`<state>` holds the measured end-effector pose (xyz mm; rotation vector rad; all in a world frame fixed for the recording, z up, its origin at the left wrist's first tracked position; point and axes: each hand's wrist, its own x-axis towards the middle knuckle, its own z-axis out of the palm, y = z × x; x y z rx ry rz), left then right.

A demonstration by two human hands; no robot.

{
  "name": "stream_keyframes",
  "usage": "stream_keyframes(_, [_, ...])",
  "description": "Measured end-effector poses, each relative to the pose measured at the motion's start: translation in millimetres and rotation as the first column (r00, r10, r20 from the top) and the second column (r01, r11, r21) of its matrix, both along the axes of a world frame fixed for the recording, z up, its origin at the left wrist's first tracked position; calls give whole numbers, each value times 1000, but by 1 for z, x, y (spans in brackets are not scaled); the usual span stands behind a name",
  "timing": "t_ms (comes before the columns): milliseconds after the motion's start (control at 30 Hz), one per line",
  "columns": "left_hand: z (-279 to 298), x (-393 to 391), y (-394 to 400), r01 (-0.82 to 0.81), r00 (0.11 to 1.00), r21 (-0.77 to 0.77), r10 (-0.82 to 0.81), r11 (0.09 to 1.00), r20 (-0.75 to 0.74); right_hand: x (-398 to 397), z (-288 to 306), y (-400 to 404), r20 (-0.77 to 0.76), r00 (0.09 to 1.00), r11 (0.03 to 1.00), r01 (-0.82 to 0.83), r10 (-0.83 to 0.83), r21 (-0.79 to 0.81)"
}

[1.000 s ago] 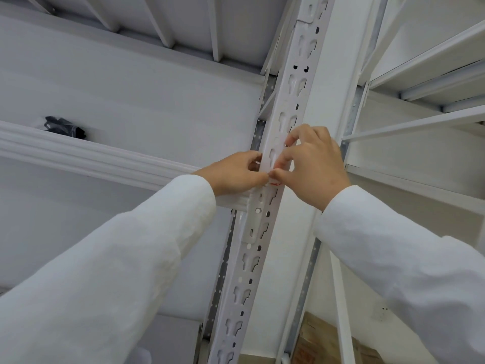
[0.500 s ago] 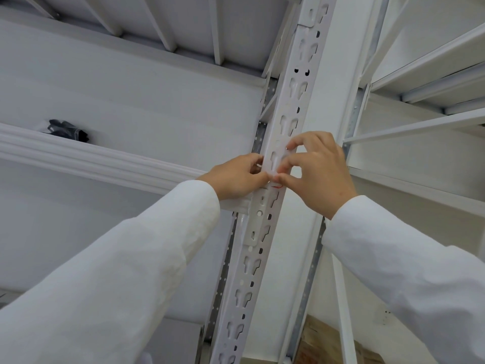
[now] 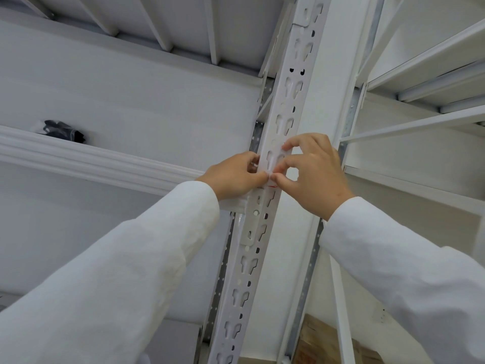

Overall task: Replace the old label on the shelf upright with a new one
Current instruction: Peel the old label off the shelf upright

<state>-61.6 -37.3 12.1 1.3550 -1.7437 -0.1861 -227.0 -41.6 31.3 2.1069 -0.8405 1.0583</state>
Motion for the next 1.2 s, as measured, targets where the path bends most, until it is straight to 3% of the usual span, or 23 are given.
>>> stream_keyframes(700, [2,-2,2,10,1000,5,-10,1000,-22,-7,0,-1,-30,999,999,-36,37,7])
stream_keyframes(833, [2,-3,2,12,999,-1,-12,1000,-33,-1,-1,4,56,998,1000,-13,13,-11])
stream_keyframes(967, [2,-3,3,12,1000,1,-12,1000,-26,8,3,10,91,993,990,64,-75,125])
stream_keyframes(1200, [1,-3,2,-7,999,16,7,1000,-33,10,4,13,124,989,969,44,-76,241])
